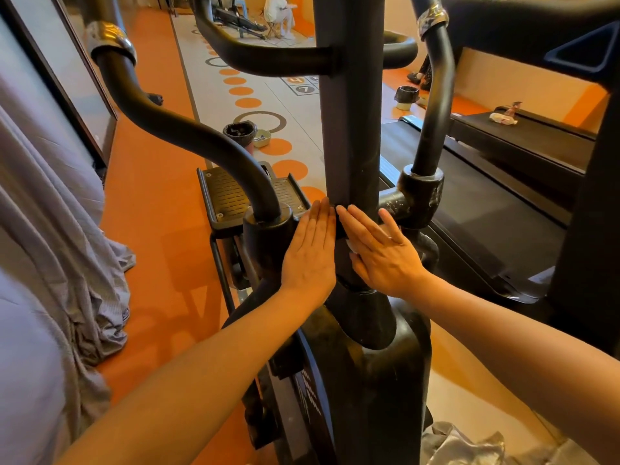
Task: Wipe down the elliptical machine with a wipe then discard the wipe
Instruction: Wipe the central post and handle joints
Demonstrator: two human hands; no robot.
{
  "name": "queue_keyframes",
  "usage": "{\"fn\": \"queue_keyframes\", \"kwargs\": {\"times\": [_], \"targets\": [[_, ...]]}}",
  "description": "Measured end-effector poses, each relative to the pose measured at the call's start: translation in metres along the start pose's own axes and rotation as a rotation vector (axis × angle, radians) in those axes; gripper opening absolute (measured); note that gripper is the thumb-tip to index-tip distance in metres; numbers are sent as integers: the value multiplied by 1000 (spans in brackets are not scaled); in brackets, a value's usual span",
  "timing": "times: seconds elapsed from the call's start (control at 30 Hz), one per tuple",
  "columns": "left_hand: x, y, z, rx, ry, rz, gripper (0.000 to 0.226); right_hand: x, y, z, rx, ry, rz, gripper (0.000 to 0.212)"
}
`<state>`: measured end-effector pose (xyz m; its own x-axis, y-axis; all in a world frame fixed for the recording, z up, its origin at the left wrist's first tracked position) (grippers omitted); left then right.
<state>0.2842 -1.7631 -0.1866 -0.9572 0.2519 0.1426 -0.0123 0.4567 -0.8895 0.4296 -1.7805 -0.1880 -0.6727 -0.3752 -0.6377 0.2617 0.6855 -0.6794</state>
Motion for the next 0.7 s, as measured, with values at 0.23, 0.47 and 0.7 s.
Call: {"fn": "queue_keyframes", "kwargs": {"times": [0.23, 0.47, 0.7], "targets": [[1, 3, -1, 36, -7, 61, 63, 0, 27, 9, -24, -54, -8, 59], [0, 6, -2, -6, -6, 97, 62, -16, 29, 8, -146, -98, -49, 55], [0, 8, -1, -62, -7, 73, 61, 4, 34, 9, -253, 153, -322, 63]]}}
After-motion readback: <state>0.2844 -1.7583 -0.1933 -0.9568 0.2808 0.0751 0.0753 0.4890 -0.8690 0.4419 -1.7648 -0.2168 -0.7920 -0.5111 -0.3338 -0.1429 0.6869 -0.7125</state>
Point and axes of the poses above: each hand's wrist, its own z-axis away from the middle knuckle, its own y-axis out of the palm, x = y × z, the point moved 3 cm from there along -z, towards the middle knuckle, and after that the axes turned 11 degrees about -y, right-handed, at the moved point
